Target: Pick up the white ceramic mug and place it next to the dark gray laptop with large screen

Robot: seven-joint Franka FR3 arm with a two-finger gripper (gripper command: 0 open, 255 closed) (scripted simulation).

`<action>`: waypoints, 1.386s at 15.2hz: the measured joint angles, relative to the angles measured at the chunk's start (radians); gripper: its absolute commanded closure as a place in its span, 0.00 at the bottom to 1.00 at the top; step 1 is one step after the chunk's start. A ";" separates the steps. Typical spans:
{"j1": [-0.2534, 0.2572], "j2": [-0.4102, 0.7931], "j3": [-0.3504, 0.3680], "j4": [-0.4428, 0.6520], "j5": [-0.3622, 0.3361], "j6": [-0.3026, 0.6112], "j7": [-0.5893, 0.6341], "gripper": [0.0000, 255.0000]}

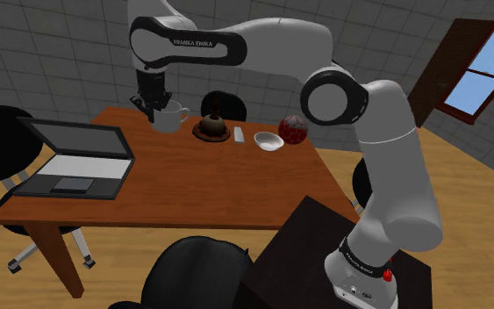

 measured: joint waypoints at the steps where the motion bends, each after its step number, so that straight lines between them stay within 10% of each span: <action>1: 0.021 0.065 0.000 0.105 -0.005 -0.040 0.012 1.00; 3: 0.043 0.141 -0.001 0.222 -0.009 -0.084 0.024 1.00; 21: 0.036 0.135 -0.002 -0.021 -0.017 0.152 0.053 1.00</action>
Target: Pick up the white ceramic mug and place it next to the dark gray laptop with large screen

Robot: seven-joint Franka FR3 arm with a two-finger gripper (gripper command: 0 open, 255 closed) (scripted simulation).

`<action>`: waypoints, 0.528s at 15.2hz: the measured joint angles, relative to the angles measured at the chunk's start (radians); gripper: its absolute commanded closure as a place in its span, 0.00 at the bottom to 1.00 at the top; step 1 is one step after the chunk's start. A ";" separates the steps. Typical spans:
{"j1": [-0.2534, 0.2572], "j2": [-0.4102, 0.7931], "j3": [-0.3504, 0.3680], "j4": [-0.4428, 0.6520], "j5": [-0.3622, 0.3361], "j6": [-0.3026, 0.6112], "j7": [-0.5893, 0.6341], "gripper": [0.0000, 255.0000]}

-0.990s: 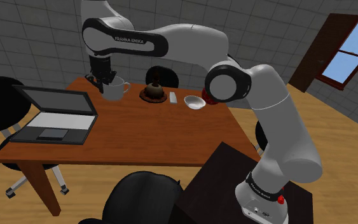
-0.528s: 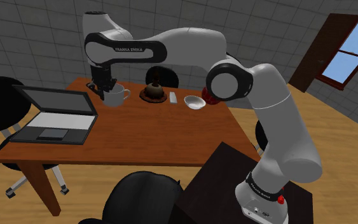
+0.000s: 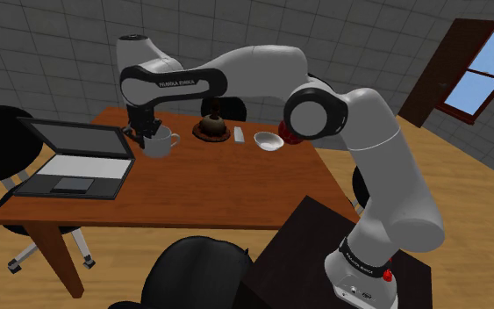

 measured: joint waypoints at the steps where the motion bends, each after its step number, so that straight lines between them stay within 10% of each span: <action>1: 0.000 0.002 0.000 -0.009 -0.001 0.010 0.001 1.00; 8: -0.003 0.027 -0.003 -0.062 -0.005 0.089 0.007 1.00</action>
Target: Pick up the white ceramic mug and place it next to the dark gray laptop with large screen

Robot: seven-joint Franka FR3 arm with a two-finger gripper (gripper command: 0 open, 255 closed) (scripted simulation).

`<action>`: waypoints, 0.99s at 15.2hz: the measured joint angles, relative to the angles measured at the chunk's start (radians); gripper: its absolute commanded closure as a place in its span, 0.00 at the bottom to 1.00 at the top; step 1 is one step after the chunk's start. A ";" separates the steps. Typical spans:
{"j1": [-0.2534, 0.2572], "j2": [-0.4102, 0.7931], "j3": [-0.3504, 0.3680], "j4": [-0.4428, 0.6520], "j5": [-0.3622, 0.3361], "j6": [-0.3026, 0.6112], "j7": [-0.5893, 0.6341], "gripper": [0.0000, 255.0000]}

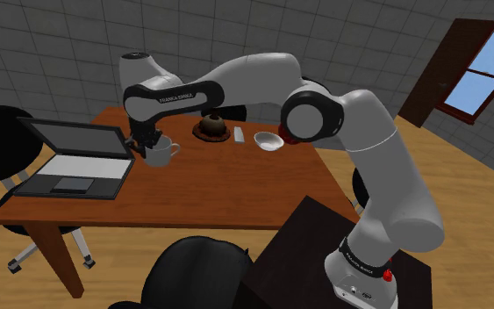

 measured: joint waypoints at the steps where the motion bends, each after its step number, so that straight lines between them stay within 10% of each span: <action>1: 0.000 0.005 0.000 -0.005 -0.001 0.009 0.001 1.00; 15: 0.001 0.086 -0.007 -0.051 -0.010 0.136 0.015 1.00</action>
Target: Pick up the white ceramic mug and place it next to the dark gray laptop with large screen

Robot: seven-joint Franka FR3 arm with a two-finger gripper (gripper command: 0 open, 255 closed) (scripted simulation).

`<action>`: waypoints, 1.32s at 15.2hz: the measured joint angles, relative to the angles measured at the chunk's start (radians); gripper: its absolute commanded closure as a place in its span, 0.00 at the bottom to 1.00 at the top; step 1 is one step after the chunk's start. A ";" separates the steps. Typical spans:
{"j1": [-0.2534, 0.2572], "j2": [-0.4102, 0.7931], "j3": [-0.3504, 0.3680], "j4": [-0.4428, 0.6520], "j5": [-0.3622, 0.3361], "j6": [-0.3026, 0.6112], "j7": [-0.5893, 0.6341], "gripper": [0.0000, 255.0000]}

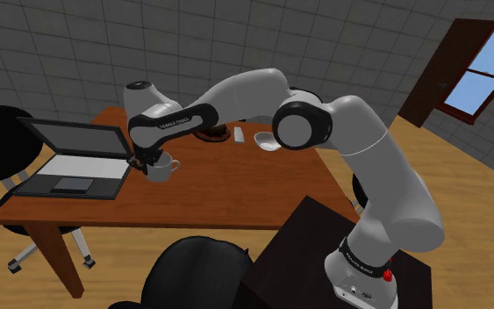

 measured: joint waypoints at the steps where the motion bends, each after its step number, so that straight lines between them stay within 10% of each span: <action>1: 0.000 0.009 -0.001 0.003 -0.001 0.006 0.001 1.00; 20: 0.007 0.171 -0.012 0.052 -0.010 0.119 0.013 1.00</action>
